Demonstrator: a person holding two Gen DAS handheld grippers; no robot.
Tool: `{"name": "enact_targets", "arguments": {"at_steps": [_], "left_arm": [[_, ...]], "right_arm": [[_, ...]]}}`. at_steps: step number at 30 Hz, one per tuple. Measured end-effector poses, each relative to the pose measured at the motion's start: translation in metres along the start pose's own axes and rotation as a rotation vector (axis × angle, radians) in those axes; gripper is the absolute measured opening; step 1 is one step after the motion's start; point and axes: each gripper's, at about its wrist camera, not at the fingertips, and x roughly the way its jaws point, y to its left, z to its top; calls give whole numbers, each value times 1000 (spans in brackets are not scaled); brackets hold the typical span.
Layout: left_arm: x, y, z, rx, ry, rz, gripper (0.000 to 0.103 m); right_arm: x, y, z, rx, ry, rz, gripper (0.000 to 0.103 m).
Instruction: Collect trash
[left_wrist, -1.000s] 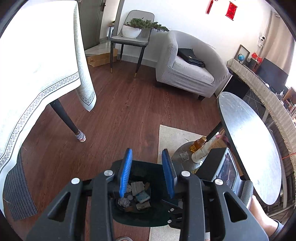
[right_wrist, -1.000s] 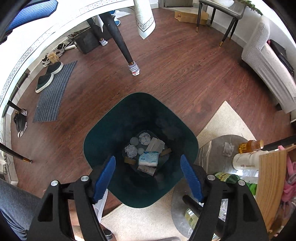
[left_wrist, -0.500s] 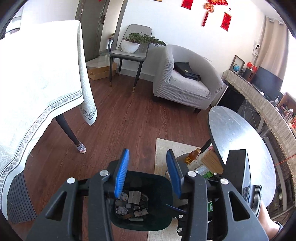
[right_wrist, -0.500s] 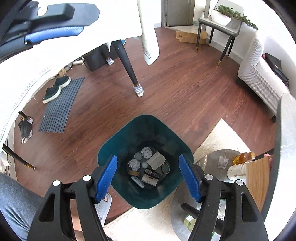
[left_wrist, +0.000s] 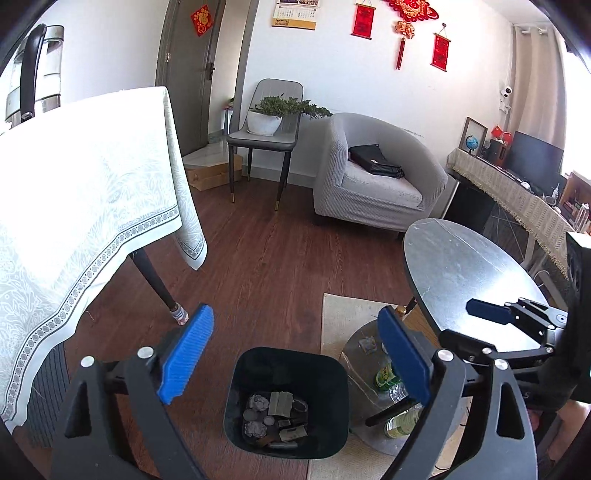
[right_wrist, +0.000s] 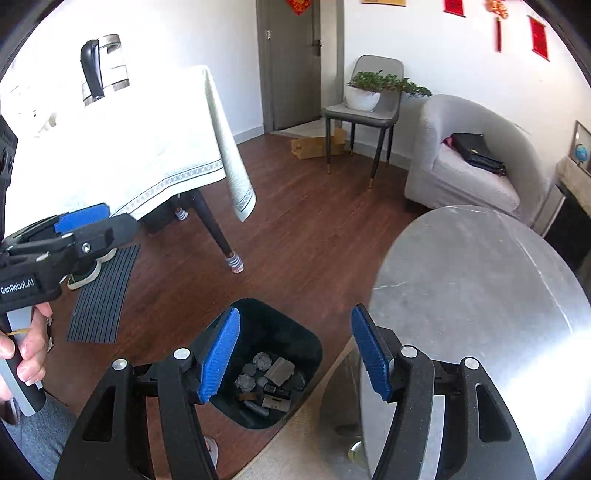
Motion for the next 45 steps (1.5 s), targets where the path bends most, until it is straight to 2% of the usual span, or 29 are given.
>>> {"name": "enact_targets", "arguments": {"at_steps": [2,4,6,13,17,21,25,35,45], "left_arm": [[-4,-6,-1,7,-6,11,96],[-7,-12,-5,14,3,1,96],[-12,-19,-13,27,3,5,98],[-24,-43,-44,80,1,63,99],[-26,-53,-56,107,0,83,99],[-28,-56,-59,90,-9,88,99],[-29,-64,-64,118,2,105,99],[-28,-61,-69,88,49,115,99],[-24,-76,-74,153,59,128,99]], "right_arm": [[-14,-16,-7,30,-24,-44,70],[-29,-34,-16,71,-50,-98,82],[-44,-54,-28,123,-71,-139,89],[-89,-105,-71,233,-115,-245,95],[-113,-112,-91,222,-130,-293,98],[-124,-112,-107,189,-142,-314,99],[-130,-118,-114,200,-142,-308,99],[-135,-121,-122,243,-133,-274,99],[-130,-107,-117,187,-133,-211,99]]}}
